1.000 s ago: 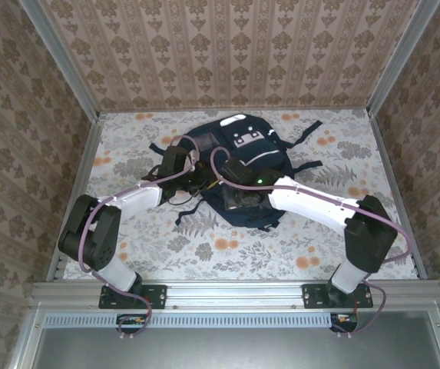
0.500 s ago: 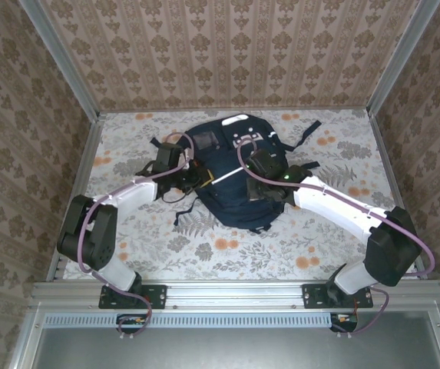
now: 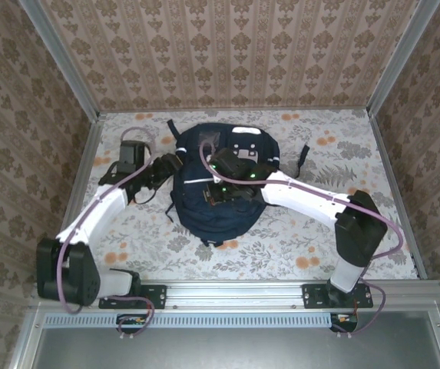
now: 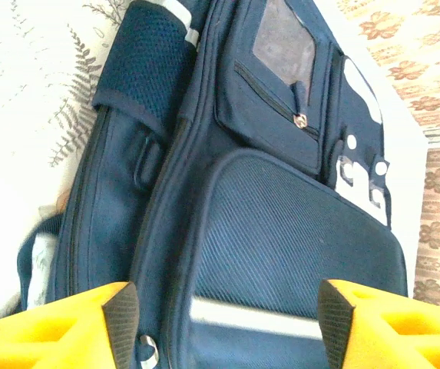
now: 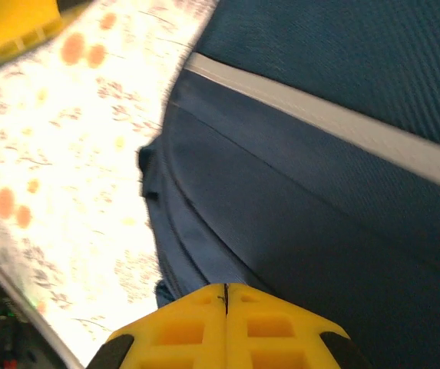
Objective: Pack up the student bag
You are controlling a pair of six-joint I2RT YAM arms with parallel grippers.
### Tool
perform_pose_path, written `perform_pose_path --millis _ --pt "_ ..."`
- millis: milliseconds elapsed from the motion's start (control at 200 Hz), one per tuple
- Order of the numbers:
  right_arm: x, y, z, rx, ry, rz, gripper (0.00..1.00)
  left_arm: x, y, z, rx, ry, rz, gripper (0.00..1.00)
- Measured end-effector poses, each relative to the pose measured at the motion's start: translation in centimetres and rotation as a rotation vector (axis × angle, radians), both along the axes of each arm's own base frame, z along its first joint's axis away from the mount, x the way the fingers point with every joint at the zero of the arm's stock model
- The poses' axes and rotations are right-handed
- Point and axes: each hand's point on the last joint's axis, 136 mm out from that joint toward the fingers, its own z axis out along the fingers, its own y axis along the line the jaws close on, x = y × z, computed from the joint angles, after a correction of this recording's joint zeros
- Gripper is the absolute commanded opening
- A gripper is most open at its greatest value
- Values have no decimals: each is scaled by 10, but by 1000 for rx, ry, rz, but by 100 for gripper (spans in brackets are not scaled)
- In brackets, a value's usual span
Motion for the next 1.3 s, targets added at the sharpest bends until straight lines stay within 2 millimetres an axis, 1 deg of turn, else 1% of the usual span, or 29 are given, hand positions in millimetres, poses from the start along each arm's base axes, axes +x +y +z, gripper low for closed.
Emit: perform_pose_path --millis 75,170,305,395,475,520,550,670,835,940,1110,1195,1300 --pt "2 13 8 38 -6 23 0 -14 5 4 -15 -6 11 69" --pt "2 24 14 73 -8 45 0 -28 4 0 -56 18 11 69" --pt "4 25 12 67 -4 36 0 -42 -3 -21 -125 99 17 65" --pt "5 19 8 40 2 9 10 -48 -12 -28 -155 136 10 61" --pt "4 16 5 18 4 -13 20 -48 -22 -25 -173 130 -9 57" --pt "3 13 4 12 5 -28 27 -48 -26 -26 -179 132 -13 55" --pt "2 11 4 8 3 -35 30 -47 -27 -27 -183 137 -12 53" --pt "-11 2 8 -2 -5 -59 42 -42 -30 -36 -195 154 0 48" --pt "-24 -6 19 3 -28 -87 49 -37 -32 -44 -204 166 6 46" --pt "-26 -11 16 -11 -35 -113 52 -35 -34 -45 -207 163 3 46" --pt "-27 -18 10 -60 -60 -170 52 -32 -38 -50 -222 171 -8 46" --pt "-33 -20 4 -115 -76 -202 51 -32 -40 -53 -224 180 -14 36" --pt "-39 -13 -6 -178 -90 -222 50 -34 -42 -55 -227 189 -15 26"
